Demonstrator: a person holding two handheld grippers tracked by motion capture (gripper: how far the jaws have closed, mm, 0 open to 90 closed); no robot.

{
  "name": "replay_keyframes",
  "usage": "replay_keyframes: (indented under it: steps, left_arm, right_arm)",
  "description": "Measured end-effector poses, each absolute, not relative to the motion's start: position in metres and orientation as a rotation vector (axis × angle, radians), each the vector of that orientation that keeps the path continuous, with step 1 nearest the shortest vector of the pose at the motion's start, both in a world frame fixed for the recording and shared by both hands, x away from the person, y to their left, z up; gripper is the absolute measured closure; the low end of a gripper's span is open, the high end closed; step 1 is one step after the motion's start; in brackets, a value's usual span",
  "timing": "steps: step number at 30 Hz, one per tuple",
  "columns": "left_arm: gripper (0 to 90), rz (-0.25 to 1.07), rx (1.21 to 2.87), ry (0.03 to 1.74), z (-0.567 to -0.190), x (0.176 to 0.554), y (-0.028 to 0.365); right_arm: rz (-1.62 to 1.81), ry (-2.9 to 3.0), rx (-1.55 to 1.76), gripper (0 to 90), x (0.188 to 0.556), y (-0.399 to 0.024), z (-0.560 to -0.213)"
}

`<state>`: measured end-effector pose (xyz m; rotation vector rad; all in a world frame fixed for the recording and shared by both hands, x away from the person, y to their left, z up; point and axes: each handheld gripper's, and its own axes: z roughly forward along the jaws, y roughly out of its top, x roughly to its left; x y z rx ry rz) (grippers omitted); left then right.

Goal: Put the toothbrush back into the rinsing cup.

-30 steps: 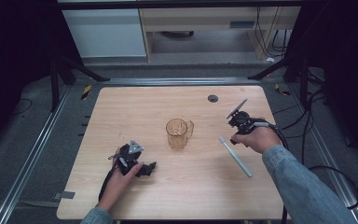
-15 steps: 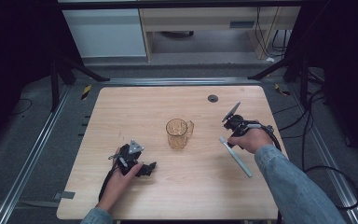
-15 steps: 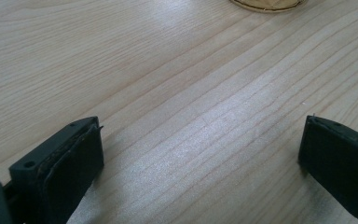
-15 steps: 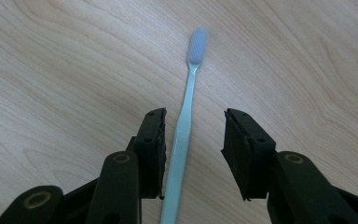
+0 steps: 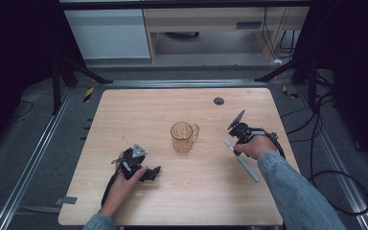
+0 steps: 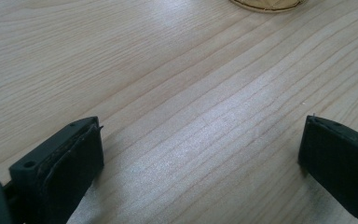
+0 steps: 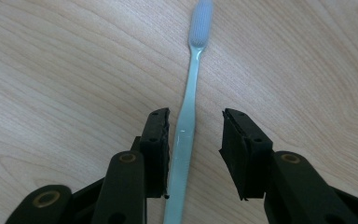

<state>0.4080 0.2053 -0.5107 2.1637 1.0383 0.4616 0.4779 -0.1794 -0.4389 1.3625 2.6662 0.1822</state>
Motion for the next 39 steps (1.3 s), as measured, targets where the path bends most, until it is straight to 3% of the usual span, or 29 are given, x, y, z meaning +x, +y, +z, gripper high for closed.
replay_keyframes:
  steps: [39]
  left_arm:
    - [0.0,0.462,2.163,1.038,-0.511,0.408,0.205]
  right_arm:
    - [0.135,2.728,1.374,70.3,0.480,-0.181,-0.462]
